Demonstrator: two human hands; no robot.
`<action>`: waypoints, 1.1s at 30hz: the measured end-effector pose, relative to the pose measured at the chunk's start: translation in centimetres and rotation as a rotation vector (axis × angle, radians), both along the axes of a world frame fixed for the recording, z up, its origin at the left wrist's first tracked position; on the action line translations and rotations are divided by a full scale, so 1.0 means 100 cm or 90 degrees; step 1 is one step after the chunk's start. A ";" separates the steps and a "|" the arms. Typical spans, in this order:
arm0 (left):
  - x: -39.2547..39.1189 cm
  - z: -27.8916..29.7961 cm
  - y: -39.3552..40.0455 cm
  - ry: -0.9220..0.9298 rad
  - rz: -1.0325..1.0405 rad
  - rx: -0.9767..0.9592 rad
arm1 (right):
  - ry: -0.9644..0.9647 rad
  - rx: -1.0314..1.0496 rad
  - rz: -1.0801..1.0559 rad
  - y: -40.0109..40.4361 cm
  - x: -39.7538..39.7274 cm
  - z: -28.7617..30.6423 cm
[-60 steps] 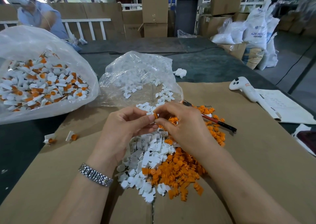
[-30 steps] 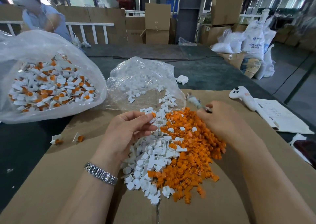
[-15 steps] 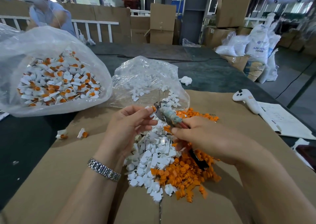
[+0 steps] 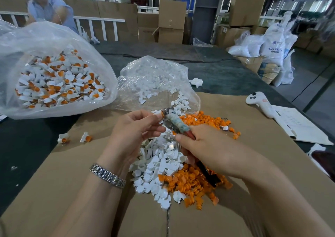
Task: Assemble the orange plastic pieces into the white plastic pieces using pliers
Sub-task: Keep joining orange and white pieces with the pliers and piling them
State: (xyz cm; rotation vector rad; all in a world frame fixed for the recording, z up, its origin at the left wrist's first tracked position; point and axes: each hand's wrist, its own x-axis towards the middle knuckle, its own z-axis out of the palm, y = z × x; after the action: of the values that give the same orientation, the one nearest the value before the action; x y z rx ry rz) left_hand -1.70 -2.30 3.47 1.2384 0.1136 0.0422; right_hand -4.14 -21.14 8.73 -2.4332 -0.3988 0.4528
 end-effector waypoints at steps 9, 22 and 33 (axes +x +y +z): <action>-0.001 -0.001 0.001 0.035 -0.020 -0.015 | -0.099 -0.034 -0.043 0.008 0.000 -0.019; 0.000 -0.009 0.040 -0.020 0.420 0.660 | -0.226 -0.152 -0.207 -0.039 0.039 -0.032; -0.013 -0.012 0.051 0.017 0.188 0.692 | -0.219 -0.329 -0.307 -0.051 0.059 -0.063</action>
State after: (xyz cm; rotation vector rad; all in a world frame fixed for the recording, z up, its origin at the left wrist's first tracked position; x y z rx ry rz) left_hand -3.05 2.80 2.28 2.2973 0.3222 0.3831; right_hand 1.77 -26.26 2.40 -2.9912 0.2033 -0.0943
